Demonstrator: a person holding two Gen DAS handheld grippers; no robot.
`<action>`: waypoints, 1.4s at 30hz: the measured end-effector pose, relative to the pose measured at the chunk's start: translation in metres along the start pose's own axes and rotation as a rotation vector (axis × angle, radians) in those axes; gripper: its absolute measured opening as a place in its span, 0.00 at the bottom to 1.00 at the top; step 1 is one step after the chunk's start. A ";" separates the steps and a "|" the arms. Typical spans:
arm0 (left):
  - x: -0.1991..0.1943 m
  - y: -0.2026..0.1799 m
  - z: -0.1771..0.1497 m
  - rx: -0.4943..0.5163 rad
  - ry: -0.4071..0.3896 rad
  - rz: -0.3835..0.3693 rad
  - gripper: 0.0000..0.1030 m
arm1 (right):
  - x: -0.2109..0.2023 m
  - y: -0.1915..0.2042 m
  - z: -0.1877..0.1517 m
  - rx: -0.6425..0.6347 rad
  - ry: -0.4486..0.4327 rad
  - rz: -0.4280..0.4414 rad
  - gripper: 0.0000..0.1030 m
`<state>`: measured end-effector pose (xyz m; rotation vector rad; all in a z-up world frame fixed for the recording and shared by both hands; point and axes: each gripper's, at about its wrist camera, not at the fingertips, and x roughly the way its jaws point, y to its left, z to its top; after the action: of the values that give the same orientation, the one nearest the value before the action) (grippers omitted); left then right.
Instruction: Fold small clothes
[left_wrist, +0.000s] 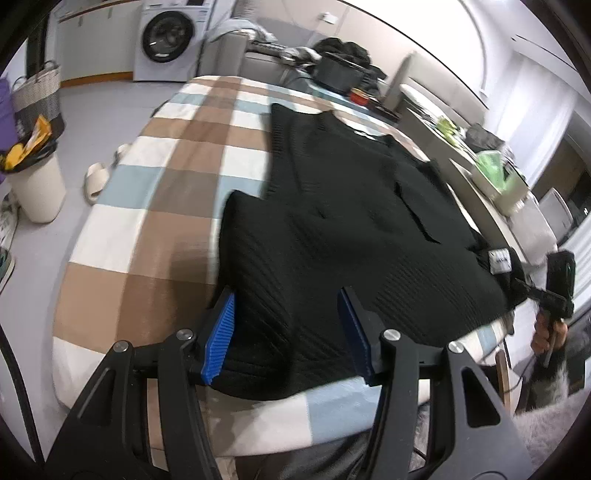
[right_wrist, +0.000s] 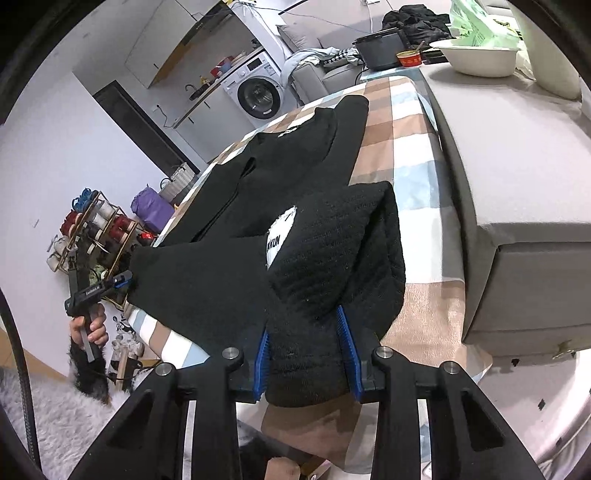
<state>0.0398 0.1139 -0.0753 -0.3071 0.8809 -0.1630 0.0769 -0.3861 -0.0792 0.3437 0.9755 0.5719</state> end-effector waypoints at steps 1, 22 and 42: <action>-0.001 -0.004 -0.001 0.006 0.001 -0.012 0.49 | 0.000 0.000 0.000 0.001 -0.003 0.002 0.33; -0.016 -0.040 -0.009 0.138 0.036 -0.099 0.52 | 0.003 -0.001 0.001 0.010 0.003 -0.001 0.38; -0.002 0.008 -0.013 0.042 0.125 0.050 0.53 | 0.004 0.000 0.002 -0.005 0.018 -0.012 0.39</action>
<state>0.0286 0.1190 -0.0846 -0.2376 1.0066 -0.1551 0.0801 -0.3834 -0.0809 0.3282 0.9924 0.5672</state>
